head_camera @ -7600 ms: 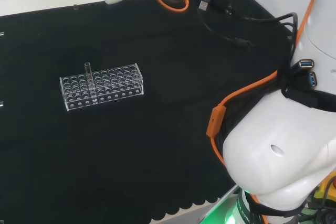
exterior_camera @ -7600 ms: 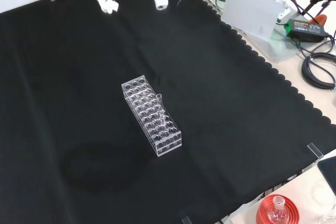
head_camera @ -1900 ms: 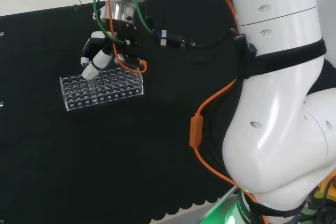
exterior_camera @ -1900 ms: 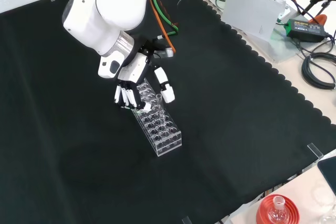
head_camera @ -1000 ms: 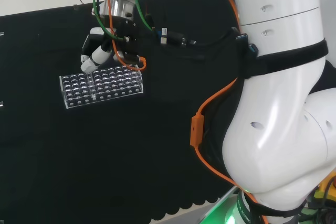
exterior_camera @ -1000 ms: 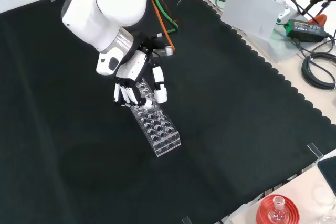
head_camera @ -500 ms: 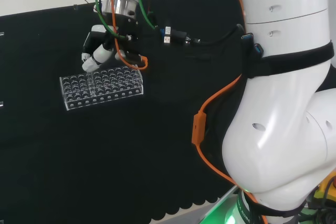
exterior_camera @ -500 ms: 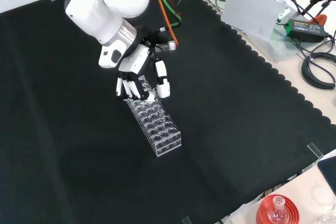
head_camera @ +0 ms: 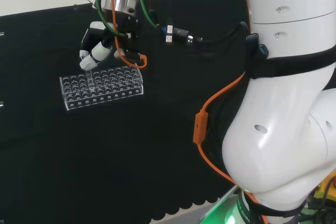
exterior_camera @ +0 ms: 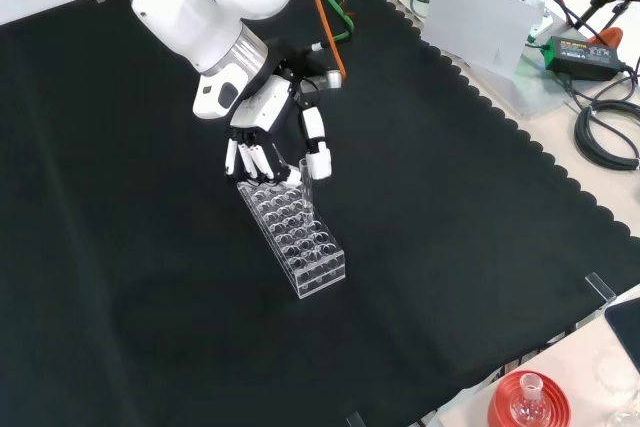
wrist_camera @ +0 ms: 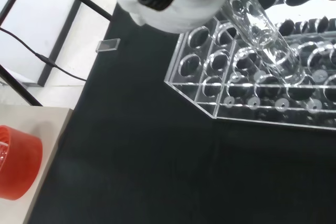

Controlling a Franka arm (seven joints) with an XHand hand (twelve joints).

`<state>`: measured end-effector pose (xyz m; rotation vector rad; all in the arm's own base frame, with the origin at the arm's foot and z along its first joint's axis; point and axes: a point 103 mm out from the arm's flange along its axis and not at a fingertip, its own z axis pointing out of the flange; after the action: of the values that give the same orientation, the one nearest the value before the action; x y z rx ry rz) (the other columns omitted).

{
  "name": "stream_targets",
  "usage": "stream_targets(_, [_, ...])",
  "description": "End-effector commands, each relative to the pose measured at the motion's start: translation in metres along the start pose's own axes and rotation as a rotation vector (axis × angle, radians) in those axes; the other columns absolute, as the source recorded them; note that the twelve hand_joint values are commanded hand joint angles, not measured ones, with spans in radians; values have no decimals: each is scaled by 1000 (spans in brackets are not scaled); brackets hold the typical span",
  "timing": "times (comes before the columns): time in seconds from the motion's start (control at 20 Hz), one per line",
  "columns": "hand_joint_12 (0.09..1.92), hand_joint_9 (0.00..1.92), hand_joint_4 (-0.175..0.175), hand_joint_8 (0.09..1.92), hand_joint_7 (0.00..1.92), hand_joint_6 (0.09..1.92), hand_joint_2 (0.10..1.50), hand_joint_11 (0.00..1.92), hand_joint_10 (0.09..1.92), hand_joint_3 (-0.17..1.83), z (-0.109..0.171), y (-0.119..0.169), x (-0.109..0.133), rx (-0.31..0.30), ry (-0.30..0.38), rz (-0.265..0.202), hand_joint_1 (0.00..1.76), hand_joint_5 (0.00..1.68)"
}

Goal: Pick up the test tube.

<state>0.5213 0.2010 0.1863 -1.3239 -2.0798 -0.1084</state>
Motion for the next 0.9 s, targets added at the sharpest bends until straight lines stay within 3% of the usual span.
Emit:
stream_targets(0.05, [1434, 953, -168, 659, 1258, 786, 760, 412, 659, 535, -6, 1, 5, -6, -16, -16, 1187, 1174])
stream_targets(0.8, [1426, 984, -175, 661, 1277, 798, 690, 427, 639, 657, -27, -1, 14, -14, -76, -33, 1192, 1194])
stream_targets(0.9, [1427, 987, -28, 679, 1277, 804, 680, 428, 637, 660, -32, -2, 16, -18, -84, -33, 1246, 1190])
